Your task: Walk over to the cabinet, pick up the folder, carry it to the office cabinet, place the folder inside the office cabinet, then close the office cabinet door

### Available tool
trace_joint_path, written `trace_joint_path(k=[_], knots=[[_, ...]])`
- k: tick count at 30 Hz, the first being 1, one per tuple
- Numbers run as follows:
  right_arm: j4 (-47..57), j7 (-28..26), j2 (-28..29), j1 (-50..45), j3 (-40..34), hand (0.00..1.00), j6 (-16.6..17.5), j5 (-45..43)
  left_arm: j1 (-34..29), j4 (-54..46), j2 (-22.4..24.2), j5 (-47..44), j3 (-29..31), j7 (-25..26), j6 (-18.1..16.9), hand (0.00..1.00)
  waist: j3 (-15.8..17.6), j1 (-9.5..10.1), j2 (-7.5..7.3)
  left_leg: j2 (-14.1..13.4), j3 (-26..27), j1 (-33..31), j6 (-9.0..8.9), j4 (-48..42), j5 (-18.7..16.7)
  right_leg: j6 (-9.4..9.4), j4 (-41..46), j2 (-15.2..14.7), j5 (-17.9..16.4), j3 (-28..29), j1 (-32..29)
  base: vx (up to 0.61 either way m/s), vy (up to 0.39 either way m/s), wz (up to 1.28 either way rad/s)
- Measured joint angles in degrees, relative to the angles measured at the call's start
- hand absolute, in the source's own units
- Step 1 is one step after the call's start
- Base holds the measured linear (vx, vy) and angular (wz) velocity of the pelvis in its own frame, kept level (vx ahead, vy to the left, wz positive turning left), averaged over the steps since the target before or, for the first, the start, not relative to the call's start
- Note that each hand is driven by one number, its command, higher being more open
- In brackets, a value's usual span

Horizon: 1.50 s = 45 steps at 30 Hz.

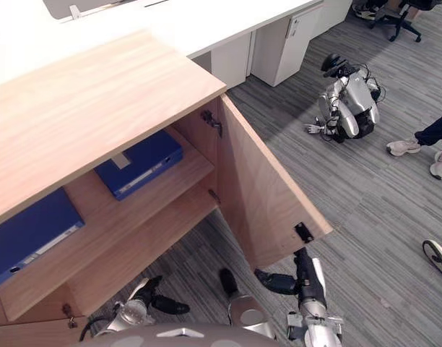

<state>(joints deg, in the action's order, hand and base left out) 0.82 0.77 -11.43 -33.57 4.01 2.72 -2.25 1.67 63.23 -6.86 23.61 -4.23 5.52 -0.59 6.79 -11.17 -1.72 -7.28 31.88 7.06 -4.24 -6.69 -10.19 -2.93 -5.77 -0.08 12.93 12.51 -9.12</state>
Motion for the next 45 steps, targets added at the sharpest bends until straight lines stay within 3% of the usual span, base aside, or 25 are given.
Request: trace_joint_path(k=[8, 12, 17, 22, 27, 33, 45], knots=[[4.5, -10.9, -13.4, 2.8, 11.8, 1.00, -2.1, -0.2, 3.3, 0.1, -2.0, 0.1, -2.1, -0.1, -0.1, 1.00, 1.4, 2.27, -2.42, -0.4, -2.0, -0.2, -0.32, -0.7, 0.4, 0.05, 0.2, 0.0, 0.4, -1.7, 1.0, -0.02, -0.008, 0.09], [7.6, -12.7, -12.0, 7.9, 13.6, 1.00, -2.0, -0.3, 2.9, 0.1, -2.0, -0.1, -2.1, -0.6, -0.1, 1.00, 1.7, 4.26, -3.04, -0.5, -5.6, -1.8, -0.64, -0.6, 0.7, 0.59, 0.2, -0.6, 0.0, -4.8, 1.4, -0.03, -0.001, 0.41], [6.7, -11.2, -10.9, 15.7, 14.9, 1.00, -1.9, 0.0, 1.3, -0.2, -2.0, -0.7, -1.4, -0.4, 0.0, 1.00, 1.8, 6.38, -3.09, -0.6, -9.9, -4.1, -0.27, -0.5, 1.6, 0.66, 0.2, -1.4, -0.5, -9.0, 1.4, -0.01, 0.005, 0.48], [1.7, -8.4, -8.2, 22.1, 15.4, 1.00, -1.9, 0.7, 0.3, -0.6, -1.9, -3.2, 1.2, 0.5, 0.1, 1.00, 1.9, 8.23, -2.69, -0.2, -15.4, -5.9, 0.03, 0.6, 2.9, 0.69, 0.3, -2.5, -1.5, -14.1, 2.1, 0.01, 0.015, 0.56], [-4.3, -5.1, -7.2, 26.9, 15.0, 1.00, -1.1, 3.5, -0.9, -1.1, -1.7, -4.4, 3.5, 1.0, 0.0, 1.00, 1.4, 9.32, -0.40, 0.6, -20.9, -7.1, 0.51, 1.8, 4.2, 0.27, 0.3, -3.9, -2.7, -19.4, 3.4, 0.00, 0.033, 0.53], [-16.6, -3.0, -4.2, 31.9, 14.2, 1.00, -0.8, 6.9, -3.6, -1.2, -1.8, -5.6, 5.8, 1.7, 0.1, 1.00, 0.3, 11.42, 1.21, 1.2, -24.5, -7.3, 0.71, 3.5, 5.4, 0.10, 0.3, -4.3, -3.7, -23.0, 4.5, 0.00, 0.019, 0.35], [-41.6, 2.4, 0.6, 32.5, 3.1, 1.00, -1.8, 15.7, -6.1, -1.5, -1.1, -8.2, 8.0, 2.0, 0.1, 1.00, -0.9, 12.32, 1.57, 2.8, -30.4, -5.7, 1.55, 5.1, 6.4, -0.98, 0.2, -6.1, -5.4, -28.8, 8.4, 0.02, 0.034, 0.27]])
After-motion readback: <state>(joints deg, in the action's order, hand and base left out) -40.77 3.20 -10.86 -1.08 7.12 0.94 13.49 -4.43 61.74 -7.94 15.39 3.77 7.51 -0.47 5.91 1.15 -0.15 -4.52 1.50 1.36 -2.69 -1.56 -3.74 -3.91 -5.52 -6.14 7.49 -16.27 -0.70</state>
